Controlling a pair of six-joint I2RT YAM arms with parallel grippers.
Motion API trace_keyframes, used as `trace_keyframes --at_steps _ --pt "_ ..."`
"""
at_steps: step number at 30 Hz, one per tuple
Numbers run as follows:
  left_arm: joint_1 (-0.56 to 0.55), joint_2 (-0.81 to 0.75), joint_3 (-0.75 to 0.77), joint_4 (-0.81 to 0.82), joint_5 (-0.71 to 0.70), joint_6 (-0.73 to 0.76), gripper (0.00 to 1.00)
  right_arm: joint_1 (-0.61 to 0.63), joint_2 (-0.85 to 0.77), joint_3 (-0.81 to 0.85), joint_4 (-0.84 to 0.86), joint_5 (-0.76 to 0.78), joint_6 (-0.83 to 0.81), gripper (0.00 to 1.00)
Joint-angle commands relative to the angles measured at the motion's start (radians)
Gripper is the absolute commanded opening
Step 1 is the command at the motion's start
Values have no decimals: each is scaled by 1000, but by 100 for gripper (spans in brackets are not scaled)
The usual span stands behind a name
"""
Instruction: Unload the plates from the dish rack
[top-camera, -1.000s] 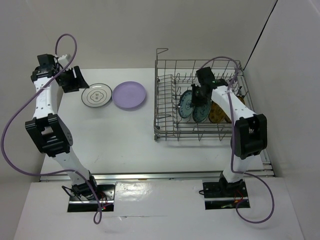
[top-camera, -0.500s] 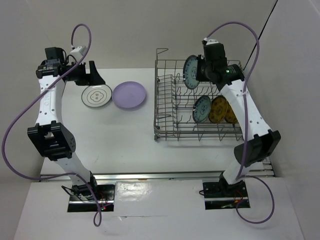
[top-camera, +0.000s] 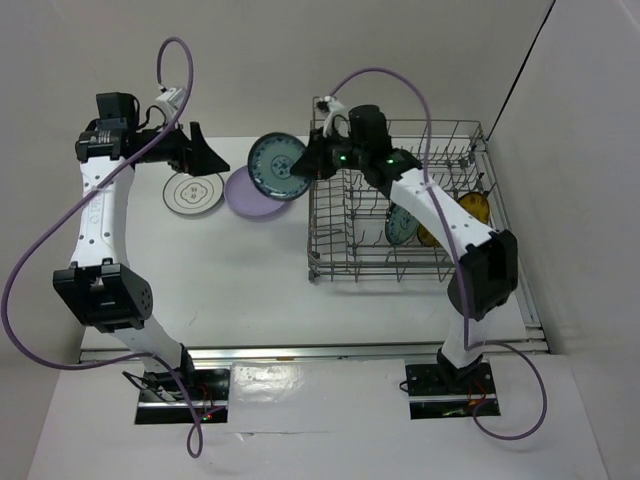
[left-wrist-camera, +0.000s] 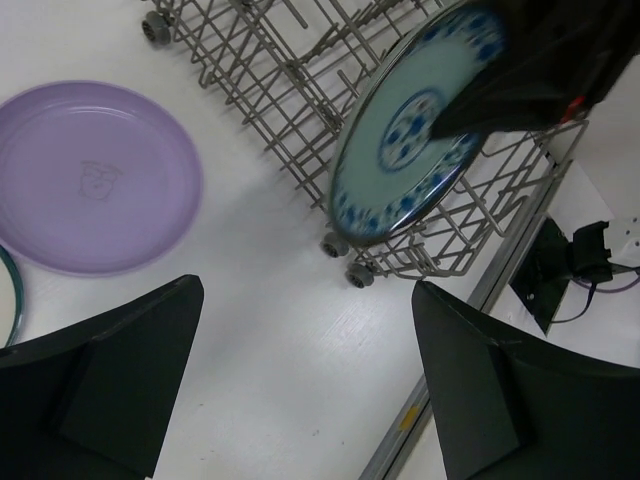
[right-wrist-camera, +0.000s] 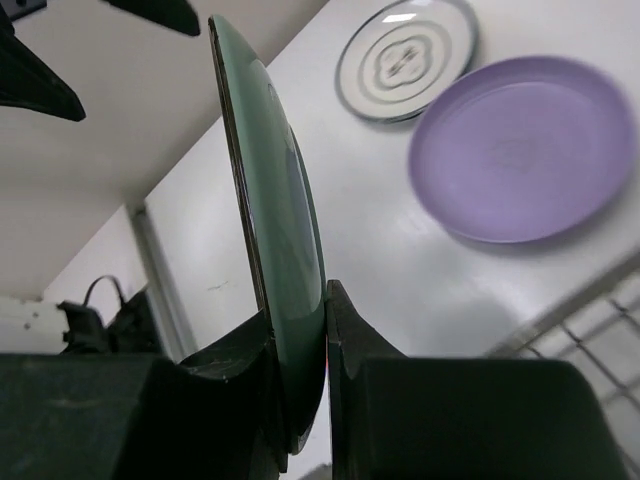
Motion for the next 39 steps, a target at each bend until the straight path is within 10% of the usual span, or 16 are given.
trace_keyframes --at_steps 1,14,16,21,26,31,39 --pt "-28 -38 -22 -12 12 67 100 33 46 56 186 -188 59 0" --pt "-93 -29 -169 27 -152 64 95 90 100 26 292 -285 115 0" --pt "-102 -29 -160 14 -140 64 82 90 127 36 292 -300 115 0" --pt "-102 -19 -140 4 -100 64 7 90 184 92 283 -335 103 0" --pt "-67 10 -93 -36 -52 64 0 90 279 202 211 -367 76 1" --pt "7 65 -21 -146 -78 148 0 55 322 265 164 -377 63 64" --pt "25 191 -157 -306 -287 520 0 -118 221 366 -22 -130 31 77"
